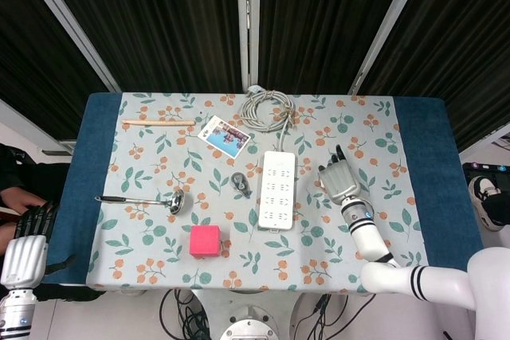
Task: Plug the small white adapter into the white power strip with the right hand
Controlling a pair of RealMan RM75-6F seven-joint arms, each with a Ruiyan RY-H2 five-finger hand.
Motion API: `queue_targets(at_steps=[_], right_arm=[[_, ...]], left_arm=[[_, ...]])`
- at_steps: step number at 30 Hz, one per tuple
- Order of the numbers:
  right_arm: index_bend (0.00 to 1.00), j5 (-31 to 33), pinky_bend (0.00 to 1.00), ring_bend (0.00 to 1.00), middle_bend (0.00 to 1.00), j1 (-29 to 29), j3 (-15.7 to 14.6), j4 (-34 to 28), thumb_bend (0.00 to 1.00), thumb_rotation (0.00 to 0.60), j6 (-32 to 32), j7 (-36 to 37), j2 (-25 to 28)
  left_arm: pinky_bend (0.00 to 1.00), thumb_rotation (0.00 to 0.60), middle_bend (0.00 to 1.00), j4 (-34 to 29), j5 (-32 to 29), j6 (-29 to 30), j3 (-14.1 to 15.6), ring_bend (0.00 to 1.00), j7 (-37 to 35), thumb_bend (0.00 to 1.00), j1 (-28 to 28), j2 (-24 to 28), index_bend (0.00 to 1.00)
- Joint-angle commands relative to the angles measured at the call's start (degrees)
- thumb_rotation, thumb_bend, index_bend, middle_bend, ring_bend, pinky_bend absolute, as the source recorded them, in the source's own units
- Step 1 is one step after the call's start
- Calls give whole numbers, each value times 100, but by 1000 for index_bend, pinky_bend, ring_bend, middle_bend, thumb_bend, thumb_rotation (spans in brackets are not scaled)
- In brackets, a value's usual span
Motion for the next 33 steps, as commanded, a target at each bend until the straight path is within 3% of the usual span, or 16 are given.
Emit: queue_targets(at_steps=[1,9,14,20,25,28,33], right_arm=[[252,0,0,158,383,10,-8,-24,327,600,7,46,8],[184,-96,0,150,351,-52,-45,-217,285,600,98,322,129],[134,-279,0,131,315,-220,29,-382,136,600,189,859,275],[137,-1062,0,131,312,-846,299,-599,90,600,264,2937,643],[295,-1940,0,132,354,-1350,409,-33,90,600,97,5116,664],[323,-2247,0,131,363,-1429,393,436,91,600,-80,5786,526],[326,-2516,0,132,363,-1414,410,995,92,600,-309,6245,325]], left_arm=[[0,600,0,0,0,4,0,0,-5,0,4,1,20],[0,600,0,-4,15,15,-4,0,2,0,1,5,20],[0,600,0,-23,30,24,-10,0,16,0,-7,13,20],[0,600,0,-24,27,15,-8,0,11,0,-7,18,20],[0,600,0,-44,24,-12,-8,0,38,0,-22,30,21],[0,600,0,-89,37,-11,-11,0,92,0,-34,47,20],[0,600,0,-184,13,-8,-6,0,170,0,-19,88,20]])
